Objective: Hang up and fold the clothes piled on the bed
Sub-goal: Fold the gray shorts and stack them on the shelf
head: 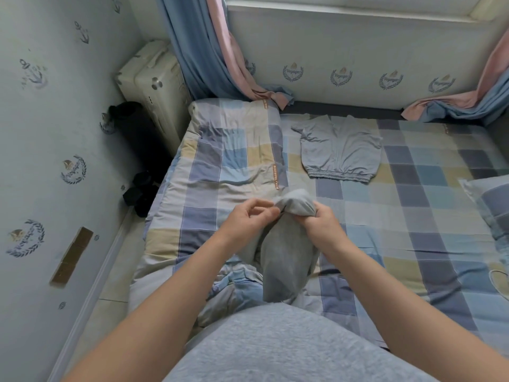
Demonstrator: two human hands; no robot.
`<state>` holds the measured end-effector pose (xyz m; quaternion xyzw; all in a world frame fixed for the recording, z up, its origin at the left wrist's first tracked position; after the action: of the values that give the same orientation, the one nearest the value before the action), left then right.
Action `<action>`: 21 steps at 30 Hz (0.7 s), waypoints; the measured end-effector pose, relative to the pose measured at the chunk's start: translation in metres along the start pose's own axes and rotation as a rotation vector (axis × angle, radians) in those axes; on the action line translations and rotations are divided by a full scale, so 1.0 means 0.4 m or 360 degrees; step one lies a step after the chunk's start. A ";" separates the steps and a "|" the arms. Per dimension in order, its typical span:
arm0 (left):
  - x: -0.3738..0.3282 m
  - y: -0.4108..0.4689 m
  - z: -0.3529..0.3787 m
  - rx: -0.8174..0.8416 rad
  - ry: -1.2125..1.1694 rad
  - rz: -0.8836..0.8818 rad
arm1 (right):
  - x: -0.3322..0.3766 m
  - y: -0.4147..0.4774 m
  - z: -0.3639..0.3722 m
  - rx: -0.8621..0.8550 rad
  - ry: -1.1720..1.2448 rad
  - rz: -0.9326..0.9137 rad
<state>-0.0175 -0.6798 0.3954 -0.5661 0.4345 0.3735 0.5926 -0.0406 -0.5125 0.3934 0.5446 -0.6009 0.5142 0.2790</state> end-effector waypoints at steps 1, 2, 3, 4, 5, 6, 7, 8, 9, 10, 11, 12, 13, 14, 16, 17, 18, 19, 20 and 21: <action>0.022 -0.007 0.013 0.0081 0.0072 -0.0063 | 0.007 0.001 -0.010 -0.0024 0.0019 0.0012; 0.041 -0.016 0.032 0.0181 0.0106 -0.0117 | 0.015 -0.001 -0.018 -0.0046 0.0047 0.0018; 0.060 -0.027 0.052 0.0284 0.0114 -0.0167 | 0.023 -0.002 -0.024 -0.0064 0.0094 0.0024; 0.078 -0.035 0.071 0.0374 0.0117 -0.0212 | 0.031 -0.005 -0.028 -0.0074 0.0158 0.0029; 0.094 -0.042 0.083 0.0423 0.0133 -0.0249 | 0.039 -0.009 -0.031 -0.0080 0.0236 0.0034; 0.104 -0.046 0.088 0.0435 0.0174 -0.0269 | 0.047 -0.014 -0.034 -0.0079 0.0316 0.0037; 0.106 -0.047 0.088 0.0425 0.0218 -0.0261 | 0.053 -0.018 -0.036 -0.0072 0.0398 0.0044; 0.102 -0.045 0.087 0.0413 0.0249 -0.0224 | 0.058 -0.023 -0.037 -0.0070 0.0478 0.0057; 0.094 -0.041 0.085 0.0401 0.0262 -0.0168 | 0.060 -0.028 -0.038 -0.0077 0.0555 0.0071; 0.081 -0.039 0.084 0.0385 0.0255 -0.0106 | 0.059 -0.031 -0.040 -0.0088 0.0634 0.0092; 0.068 -0.037 0.081 0.0354 0.0238 -0.0049 | 0.057 -0.033 -0.041 -0.0093 0.0715 0.0109; 0.054 -0.035 0.076 0.0312 0.0218 0.0003 | 0.057 -0.033 -0.041 -0.0086 0.0796 0.0109; 0.042 -0.032 0.069 0.0252 0.0203 0.0045 | 0.061 -0.032 -0.040 -0.0062 0.0870 0.0082; 0.029 -0.029 0.060 0.0177 0.0175 0.0077 | 0.068 -0.030 -0.036 -0.0014 0.0920 0.0031; 0.012 -0.021 0.029 -0.0013 0.0033 0.0089 | 0.075 -0.033 -0.017 0.0138 0.0813 -0.0058; 0.010 -0.017 0.012 -0.0100 -0.0086 0.0069 | 0.069 -0.039 -0.005 0.0217 0.0619 -0.0076; 0.011 -0.014 -0.004 -0.0170 -0.0193 0.0037 | 0.055 -0.047 0.011 0.0300 0.0401 -0.0073; 0.014 -0.011 -0.018 -0.0222 -0.0262 0.0001 | 0.036 -0.059 0.031 0.0387 0.0233 -0.0057; 0.017 -0.008 -0.027 -0.0252 -0.0296 -0.0032 | 0.018 -0.072 0.053 0.0483 0.0126 -0.0044; 0.019 -0.006 -0.031 -0.0256 -0.0321 -0.0058 | 0.001 -0.088 0.081 0.0590 0.0073 -0.0032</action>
<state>-0.0136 -0.6927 0.3893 -0.5792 0.3310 0.4513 0.5928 -0.0002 -0.5384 0.3947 0.5807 -0.4840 0.6256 0.1927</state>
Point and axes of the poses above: each hand's wrist, its own y-axis towards the middle knuckle, its own z-axis out of the palm, x = y × z, the point moved 10 cm from there along y, towards the middle knuckle, and after that the axes turned 6 degrees about -y, right-handed, at the moved point
